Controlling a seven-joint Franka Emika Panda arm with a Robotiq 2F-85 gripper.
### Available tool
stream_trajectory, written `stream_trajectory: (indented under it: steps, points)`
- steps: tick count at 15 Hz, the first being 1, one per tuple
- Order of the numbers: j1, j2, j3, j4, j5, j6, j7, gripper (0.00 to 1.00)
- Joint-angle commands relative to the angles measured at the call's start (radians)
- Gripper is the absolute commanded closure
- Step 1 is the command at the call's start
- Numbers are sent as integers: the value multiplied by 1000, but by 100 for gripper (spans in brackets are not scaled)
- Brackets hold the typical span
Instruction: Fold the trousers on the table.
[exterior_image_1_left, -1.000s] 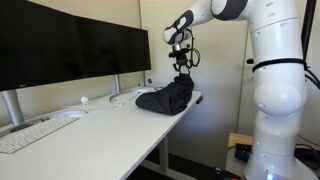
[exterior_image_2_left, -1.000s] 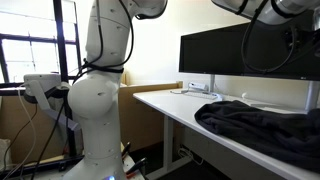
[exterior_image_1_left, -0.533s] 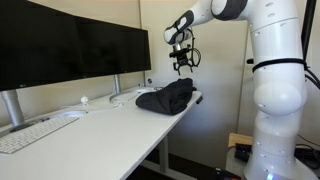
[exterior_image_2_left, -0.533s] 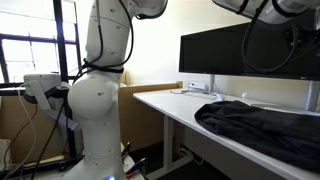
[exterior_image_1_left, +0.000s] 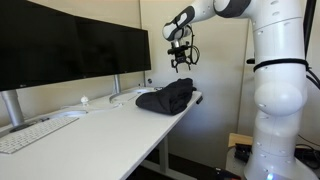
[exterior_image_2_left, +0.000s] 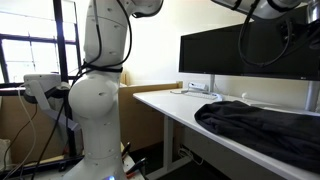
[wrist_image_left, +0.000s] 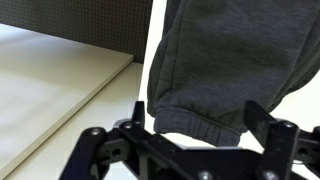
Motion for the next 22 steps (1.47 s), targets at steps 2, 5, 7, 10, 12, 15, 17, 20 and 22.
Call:
stream_trajectory:
  steps: [2,5,7,10,12,15,17,20,22]
  points:
    - [33,-144,42,-96,-22,25,-16,0]
    - [54,-232,81,-155,12,8,-55,0]
    - [72,-299,113,-209,43,-7,-91,0]
    - [118,-377,184,-276,63,-42,-132,0]
    - [152,-414,239,-314,62,-61,-149,0]
    - [208,-444,315,-362,70,-62,-177,0]
    - [240,-453,356,-389,70,-49,-188,0]
    - [280,-465,408,-417,71,-27,-195,0]
    - [296,-471,429,-433,74,-8,-198,0]
